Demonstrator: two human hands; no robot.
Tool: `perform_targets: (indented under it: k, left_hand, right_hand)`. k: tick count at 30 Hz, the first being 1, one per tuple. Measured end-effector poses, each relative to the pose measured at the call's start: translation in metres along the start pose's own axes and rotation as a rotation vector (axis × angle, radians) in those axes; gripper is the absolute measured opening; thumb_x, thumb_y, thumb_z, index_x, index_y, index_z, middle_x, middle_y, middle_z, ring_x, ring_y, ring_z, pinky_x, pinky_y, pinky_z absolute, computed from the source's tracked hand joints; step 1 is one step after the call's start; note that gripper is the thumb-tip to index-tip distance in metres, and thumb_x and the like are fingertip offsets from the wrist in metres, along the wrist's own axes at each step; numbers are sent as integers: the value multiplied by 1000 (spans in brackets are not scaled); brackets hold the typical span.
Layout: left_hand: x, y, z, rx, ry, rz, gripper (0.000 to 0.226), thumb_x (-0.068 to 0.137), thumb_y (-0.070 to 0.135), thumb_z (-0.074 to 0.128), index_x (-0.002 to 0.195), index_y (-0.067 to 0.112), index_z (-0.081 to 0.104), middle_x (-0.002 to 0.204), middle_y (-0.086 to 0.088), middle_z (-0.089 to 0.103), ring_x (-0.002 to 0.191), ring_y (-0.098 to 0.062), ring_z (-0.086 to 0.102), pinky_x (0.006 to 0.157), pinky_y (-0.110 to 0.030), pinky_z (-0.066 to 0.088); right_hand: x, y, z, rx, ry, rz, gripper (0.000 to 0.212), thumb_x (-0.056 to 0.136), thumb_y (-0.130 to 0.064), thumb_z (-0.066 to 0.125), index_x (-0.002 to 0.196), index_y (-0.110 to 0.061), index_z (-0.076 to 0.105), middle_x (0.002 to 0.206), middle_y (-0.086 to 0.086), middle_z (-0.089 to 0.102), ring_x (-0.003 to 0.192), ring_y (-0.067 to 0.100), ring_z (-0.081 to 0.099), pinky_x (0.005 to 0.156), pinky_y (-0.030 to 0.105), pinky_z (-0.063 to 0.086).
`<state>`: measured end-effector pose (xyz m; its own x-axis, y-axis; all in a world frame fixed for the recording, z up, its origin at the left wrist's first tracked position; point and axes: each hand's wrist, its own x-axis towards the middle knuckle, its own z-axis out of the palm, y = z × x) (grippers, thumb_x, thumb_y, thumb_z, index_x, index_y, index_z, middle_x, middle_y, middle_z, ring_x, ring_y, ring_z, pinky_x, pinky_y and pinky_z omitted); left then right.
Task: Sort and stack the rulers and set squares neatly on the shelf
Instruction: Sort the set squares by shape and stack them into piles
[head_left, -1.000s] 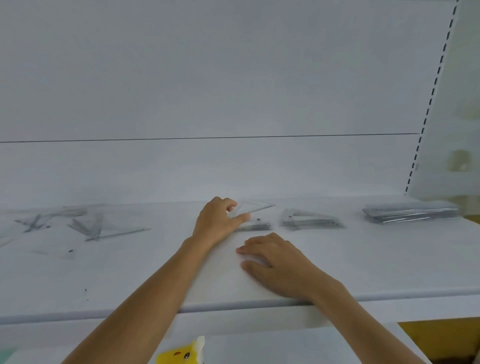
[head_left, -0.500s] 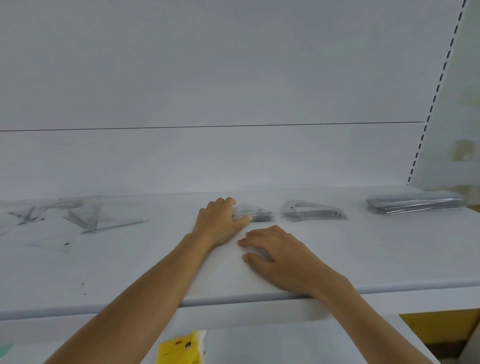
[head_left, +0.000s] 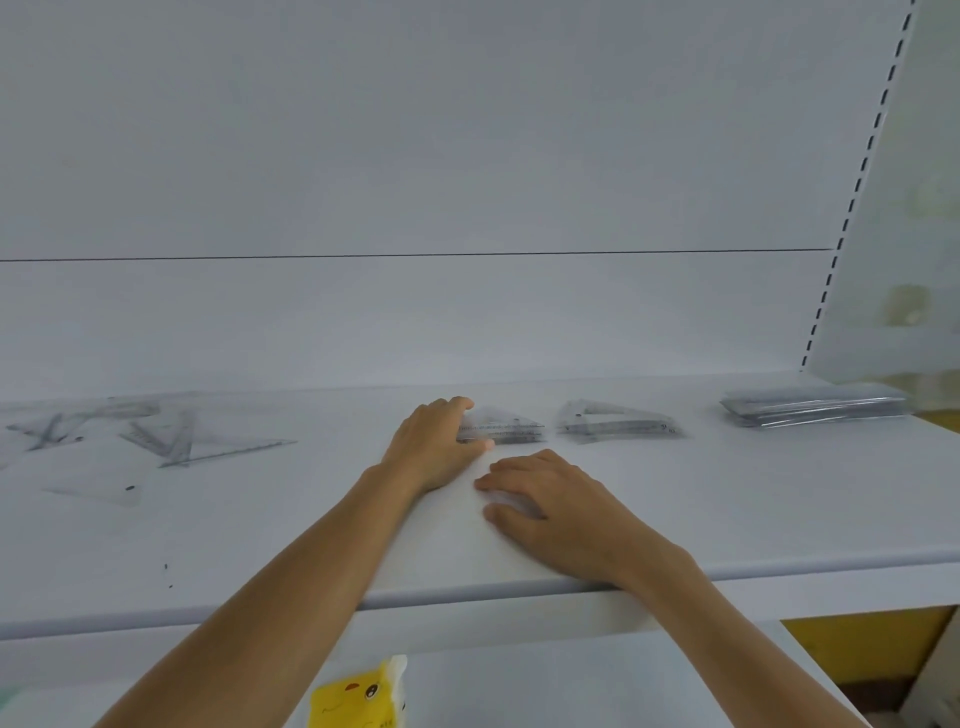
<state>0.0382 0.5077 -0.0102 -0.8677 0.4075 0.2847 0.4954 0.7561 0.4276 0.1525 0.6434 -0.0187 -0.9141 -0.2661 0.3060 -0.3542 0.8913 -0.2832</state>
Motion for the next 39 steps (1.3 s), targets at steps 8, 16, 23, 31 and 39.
perform_targets:
  k: [8, 16, 23, 31, 39]
  left_hand:
    - [-3, 4, -2, -15, 16, -36, 65, 83, 33, 56, 140, 16, 29, 135, -8, 43, 124, -23, 39, 98, -32, 33]
    - [-23, -25, -44, -110, 62, -25, 49, 86, 26, 55, 131, 13, 40, 126, -4, 49, 110, -20, 51, 88, -27, 40]
    - [-78, -138, -126, -94, 96, -59, 24, 86, 19, 58, 109, 21, 56, 95, 10, 58, 79, -1, 55, 69, -17, 41]
    - [-143, -271, -214, -71, 200, -211, 12, 85, 15, 60, 92, 23, 64, 97, 5, 65, 83, -5, 58, 68, -8, 39]
    - [-159, -357, -259, -65, 175, -218, 16, 86, 16, 61, 101, 17, 66, 103, 3, 64, 92, -10, 59, 75, -13, 40]
  right_hand:
    - [2, -3, -7, 0, -29, 46, 34, 92, -42, 44, 123, -34, 54, 132, -18, 49, 123, 9, 38, 104, 28, 30]
    - [43, -25, -10, 102, 46, 91, 19, 87, -22, 56, 99, -15, 69, 103, -1, 68, 94, 12, 60, 86, 22, 46]
    - [136, -98, 31, 234, 100, 45, 19, 85, -17, 58, 100, -15, 68, 98, 1, 68, 85, 9, 56, 81, 19, 44]
    - [230, -209, 80, 263, 17, -46, 19, 84, -16, 57, 100, -14, 67, 100, 1, 65, 92, 15, 60, 88, 28, 49]
    - [282, -273, 124, 266, 65, -3, 21, 84, -16, 54, 101, -16, 65, 104, 1, 64, 92, 14, 59, 87, 29, 49]
